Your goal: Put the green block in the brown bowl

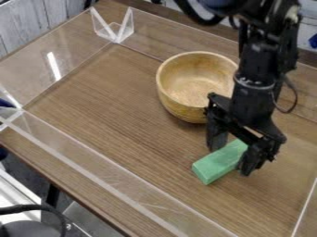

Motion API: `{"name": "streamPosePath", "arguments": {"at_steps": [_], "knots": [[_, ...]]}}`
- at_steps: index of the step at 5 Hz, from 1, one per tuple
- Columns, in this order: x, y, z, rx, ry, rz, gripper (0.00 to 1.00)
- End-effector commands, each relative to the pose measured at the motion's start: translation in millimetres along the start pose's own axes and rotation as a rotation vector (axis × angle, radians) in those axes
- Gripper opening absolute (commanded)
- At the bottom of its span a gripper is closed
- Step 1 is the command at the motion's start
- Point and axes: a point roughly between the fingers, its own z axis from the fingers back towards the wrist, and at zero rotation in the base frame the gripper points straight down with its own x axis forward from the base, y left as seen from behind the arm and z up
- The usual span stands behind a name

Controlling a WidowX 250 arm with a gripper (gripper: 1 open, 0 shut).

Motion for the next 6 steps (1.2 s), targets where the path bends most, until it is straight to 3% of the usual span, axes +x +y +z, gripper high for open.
{"name": "streamPosePath", "arguments": {"at_steps": [1,3,6], "knots": [[5.9,2,10.4,-0.004,-0.062,0.000,1.00],[2.0,4,24.8,-0.005,-0.114,0.002,1.00],[6.7,8,14.1,-0.021,-0.111,0.010,1.00]]}}
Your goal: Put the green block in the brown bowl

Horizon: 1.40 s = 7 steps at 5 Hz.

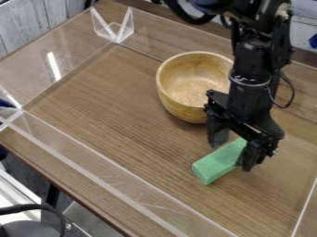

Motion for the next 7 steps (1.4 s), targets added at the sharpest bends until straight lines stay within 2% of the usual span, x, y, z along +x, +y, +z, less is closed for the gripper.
{"name": "streamPosePath", "arguments": {"at_steps": [1,5,7], "knots": [[4.8,2,8.4,-0.006,-0.040,0.007,1.00],[4.9,2,6.4,-0.011,-0.046,0.021,1.00],[6.3,4,-1.8,-0.013,-0.035,0.027,1.00]]}}
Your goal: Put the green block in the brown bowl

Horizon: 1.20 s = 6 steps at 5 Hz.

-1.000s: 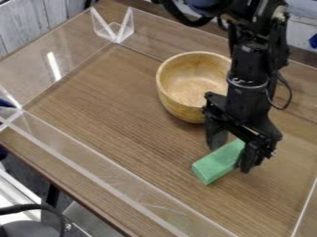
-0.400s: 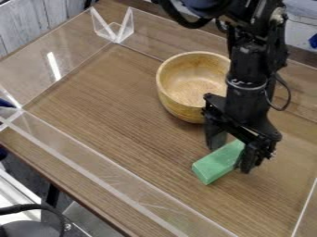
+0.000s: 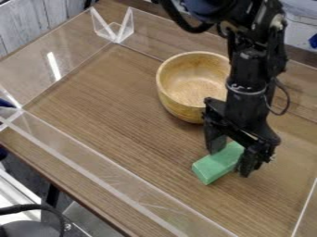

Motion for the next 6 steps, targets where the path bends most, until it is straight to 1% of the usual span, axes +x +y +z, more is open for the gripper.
{"name": "streamPosePath", "arguments": {"at_steps": [1,2,4,6], "knots": [[6.0,3,4.4,-0.001,-0.030,0.010,1.00],[6.7,4,1.9,-0.002,-0.029,0.015,0.00],[8.8,4,10.0,-0.003,-0.050,0.015,0.00],[11.7,4,13.6,-0.006,-0.064,0.012,0.00]]}}
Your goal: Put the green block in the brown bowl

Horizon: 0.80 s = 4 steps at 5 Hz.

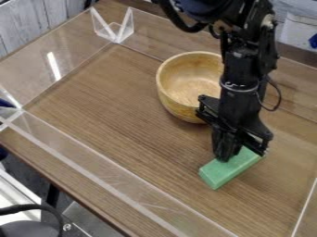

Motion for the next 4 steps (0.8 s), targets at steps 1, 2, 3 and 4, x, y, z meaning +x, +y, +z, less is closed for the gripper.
{"name": "streamPosePath", "arguments": {"at_steps": [1,2,3,4], "knots": [[10.6,-1.1,18.8,-0.003,-0.072,-0.006,0.00],[12.0,-1.1,20.6,-0.005,-0.080,-0.007,0.00],[13.4,-1.1,22.5,-0.006,-0.087,-0.009,0.00],[14.8,-1.0,24.3,-0.008,-0.094,-0.010,0.00]]}}
